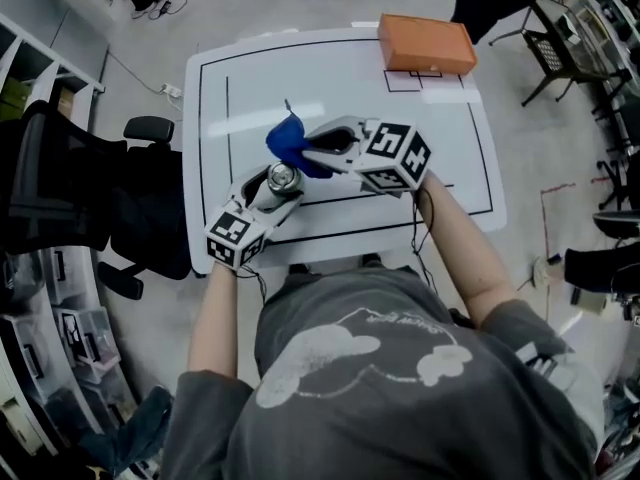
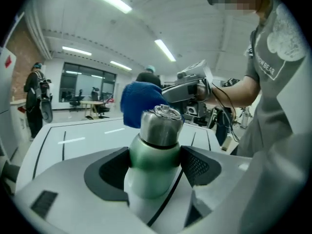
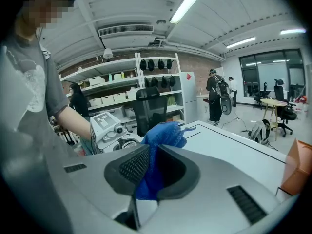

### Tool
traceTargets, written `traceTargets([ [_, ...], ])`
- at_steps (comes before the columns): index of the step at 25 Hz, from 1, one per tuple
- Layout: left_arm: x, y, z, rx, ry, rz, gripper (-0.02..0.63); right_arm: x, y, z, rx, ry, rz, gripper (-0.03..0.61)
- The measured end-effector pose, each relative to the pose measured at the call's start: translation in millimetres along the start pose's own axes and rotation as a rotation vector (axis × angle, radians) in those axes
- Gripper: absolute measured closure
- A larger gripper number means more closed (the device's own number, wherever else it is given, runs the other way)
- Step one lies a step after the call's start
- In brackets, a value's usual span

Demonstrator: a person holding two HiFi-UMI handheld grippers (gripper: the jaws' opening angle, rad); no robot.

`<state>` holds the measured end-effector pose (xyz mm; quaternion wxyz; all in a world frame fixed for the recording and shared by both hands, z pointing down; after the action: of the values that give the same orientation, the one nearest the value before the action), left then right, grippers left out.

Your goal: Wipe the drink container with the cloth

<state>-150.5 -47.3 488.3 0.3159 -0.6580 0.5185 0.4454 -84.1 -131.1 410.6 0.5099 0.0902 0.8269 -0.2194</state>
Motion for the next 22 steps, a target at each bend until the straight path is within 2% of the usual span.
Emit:
traceTargets([
  [3, -0.2, 4.0, -3.9, -0.143, 0.015, -0.065, 0.281, 0.2, -3.4, -11.1, 0.015, 0.005, -0.009, 0.529],
  [7, 3.4, 4.8, -8.1, -0.316, 0.035, -0.152, 0.281, -4.7, -11.6, -23.3, 0.020, 0.061, -0.015, 0.531],
  [12, 6.4, 6.0, -13.9, -0.467, 0.054, -0.196, 0.281, -16.8, -24.3, -33.6, 0.024, 0.119, -0.059, 0.532],
  [17, 6.4, 4.9, -16.1, -0.493, 0.046, -0.171, 0.281, -25.7, -34.0, -35.8, 0.029, 0.107, -0.125, 0.532],
  [22, -1.2, 7.4, -15.4, -0.443, 0.045, -0.045, 0.266, -40.7, -43.7, -41.3, -0.002, 0.145, -0.156, 0.532],
])
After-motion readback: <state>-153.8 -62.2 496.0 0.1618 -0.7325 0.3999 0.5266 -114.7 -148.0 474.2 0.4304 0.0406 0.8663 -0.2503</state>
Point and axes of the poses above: the fingertips, and each gripper's own axes: z backward along the fingers, y to its left, x out of its top, the point moved 4 cm from there along z, backward along the fingers, and after that the axes turned 15 degrees about x, right-handed, at the moved point
